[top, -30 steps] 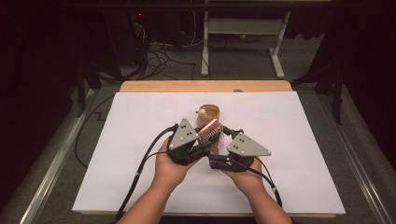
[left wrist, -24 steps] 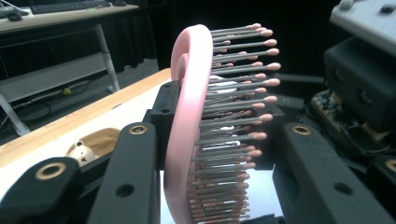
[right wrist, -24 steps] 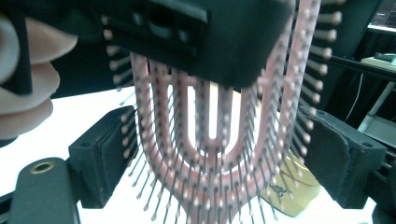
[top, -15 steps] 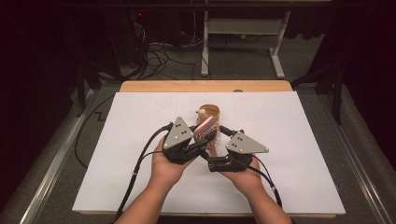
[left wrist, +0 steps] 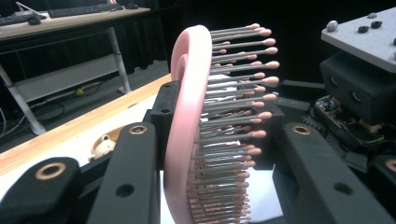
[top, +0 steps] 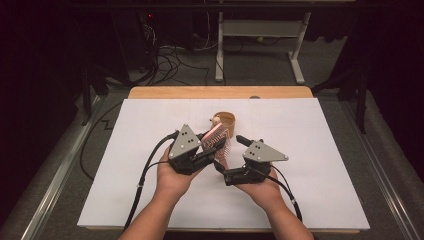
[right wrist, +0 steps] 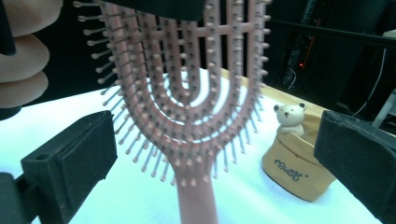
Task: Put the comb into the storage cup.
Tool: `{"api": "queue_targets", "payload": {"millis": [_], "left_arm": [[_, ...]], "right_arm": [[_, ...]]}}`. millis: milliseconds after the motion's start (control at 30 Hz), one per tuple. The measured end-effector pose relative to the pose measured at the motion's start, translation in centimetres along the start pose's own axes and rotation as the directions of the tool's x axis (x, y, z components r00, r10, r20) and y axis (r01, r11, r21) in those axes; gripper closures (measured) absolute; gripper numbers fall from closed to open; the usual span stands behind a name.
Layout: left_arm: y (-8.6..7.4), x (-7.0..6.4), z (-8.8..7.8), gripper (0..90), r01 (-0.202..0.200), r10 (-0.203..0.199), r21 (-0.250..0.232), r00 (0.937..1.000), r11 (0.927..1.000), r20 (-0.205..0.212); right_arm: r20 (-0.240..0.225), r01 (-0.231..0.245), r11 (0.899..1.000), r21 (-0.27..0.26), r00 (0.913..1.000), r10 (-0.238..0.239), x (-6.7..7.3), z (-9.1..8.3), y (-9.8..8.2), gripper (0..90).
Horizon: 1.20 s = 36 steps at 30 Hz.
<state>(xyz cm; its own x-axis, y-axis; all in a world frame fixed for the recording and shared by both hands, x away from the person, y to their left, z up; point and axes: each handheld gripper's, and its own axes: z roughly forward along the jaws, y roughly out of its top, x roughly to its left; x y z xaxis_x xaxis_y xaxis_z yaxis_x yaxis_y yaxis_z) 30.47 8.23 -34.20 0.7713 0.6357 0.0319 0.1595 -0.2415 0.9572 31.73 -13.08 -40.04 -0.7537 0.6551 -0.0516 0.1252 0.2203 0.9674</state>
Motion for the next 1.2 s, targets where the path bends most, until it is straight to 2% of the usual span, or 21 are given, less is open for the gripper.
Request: {"api": "queue_targets", "payload": {"millis": [433, 1200], "left_arm": [[-0.5, 1.3, -1.2, 63.4, 0.013, -0.013, -0.003, 0.9992, 0.9999, -0.038], [-1.8, 3.4, -3.5, 63.5, 0.033, -0.034, -0.008, 0.9959, 0.9994, -0.084]], "right_arm": [[-0.005, -0.017, 1.000, 0.011, 0.9998, 0.017, -0.4, -0.5, -0.6, 0.0], [0.079, -0.068, 0.996, 0.064, 0.9949, 0.063, -3.0, -3.9, -3.8, 0.0]]}}
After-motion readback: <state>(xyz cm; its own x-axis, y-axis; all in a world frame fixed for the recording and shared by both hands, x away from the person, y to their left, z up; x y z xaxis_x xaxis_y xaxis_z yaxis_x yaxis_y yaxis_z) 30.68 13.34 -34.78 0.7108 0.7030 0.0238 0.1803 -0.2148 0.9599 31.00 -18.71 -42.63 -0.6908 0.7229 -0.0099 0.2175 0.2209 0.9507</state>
